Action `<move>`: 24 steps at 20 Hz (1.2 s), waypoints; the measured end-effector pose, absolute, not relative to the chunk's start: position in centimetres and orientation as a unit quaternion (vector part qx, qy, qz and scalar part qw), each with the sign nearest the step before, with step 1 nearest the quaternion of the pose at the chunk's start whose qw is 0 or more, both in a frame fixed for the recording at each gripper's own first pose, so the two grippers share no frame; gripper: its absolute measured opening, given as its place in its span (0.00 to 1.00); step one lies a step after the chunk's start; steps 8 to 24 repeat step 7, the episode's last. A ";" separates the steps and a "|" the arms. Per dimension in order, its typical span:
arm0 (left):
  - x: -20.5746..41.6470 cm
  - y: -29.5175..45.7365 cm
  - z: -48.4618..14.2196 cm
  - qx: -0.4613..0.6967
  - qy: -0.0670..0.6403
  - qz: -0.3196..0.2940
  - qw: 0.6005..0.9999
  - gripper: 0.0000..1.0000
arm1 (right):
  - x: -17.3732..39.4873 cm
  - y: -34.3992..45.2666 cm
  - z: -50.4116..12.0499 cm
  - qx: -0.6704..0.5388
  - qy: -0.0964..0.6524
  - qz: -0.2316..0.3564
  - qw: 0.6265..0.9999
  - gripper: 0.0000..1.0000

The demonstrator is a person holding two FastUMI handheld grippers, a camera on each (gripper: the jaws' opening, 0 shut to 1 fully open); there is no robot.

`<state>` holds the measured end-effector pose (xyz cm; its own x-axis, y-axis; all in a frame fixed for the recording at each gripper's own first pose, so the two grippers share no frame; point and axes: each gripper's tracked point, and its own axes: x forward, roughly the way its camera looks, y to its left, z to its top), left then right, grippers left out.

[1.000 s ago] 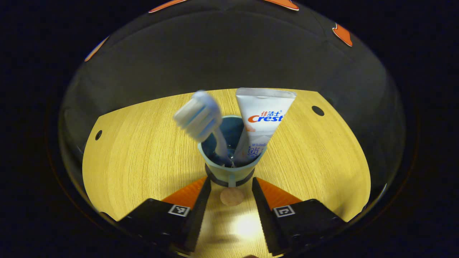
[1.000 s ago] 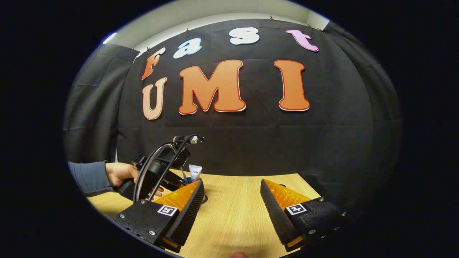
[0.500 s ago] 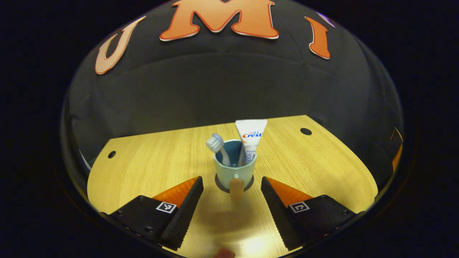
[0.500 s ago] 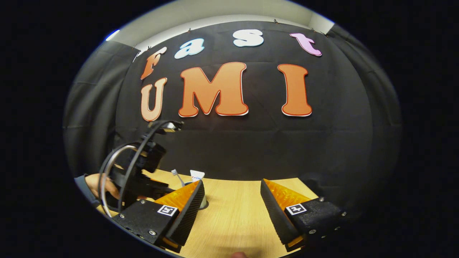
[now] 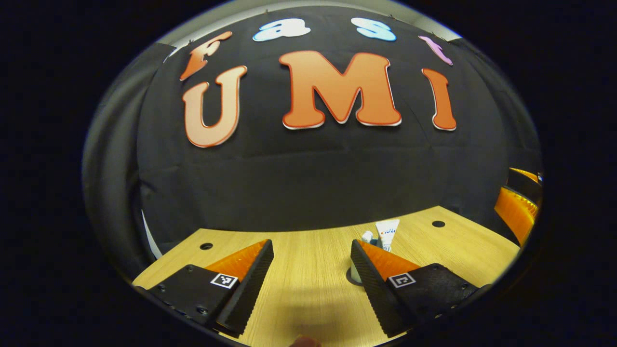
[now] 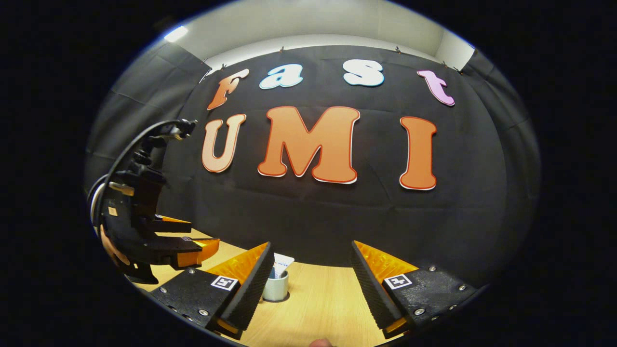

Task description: Put the toothbrush and toothpaste on the desktop into the cup, then pick up the cup and place it on the coaster on the desktop.

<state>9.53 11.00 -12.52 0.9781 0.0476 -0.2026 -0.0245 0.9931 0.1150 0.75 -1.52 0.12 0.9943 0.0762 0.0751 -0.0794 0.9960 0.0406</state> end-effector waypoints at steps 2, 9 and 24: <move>9.7 11.3 -11.3 0.046 0.057 0.035 0.997 0.97 | 1.1 0.0 0.7 0.024 -0.045 0.049 0.998 0.94; 10.2 11.0 -10.6 0.032 0.002 0.028 0.999 0.97 | 1.6 2.7 0.6 0.022 -0.040 0.061 0.997 0.96; 10.2 11.0 -10.6 0.032 0.002 0.028 0.999 0.97 | 1.6 2.7 0.6 0.022 -0.040 0.061 0.997 0.96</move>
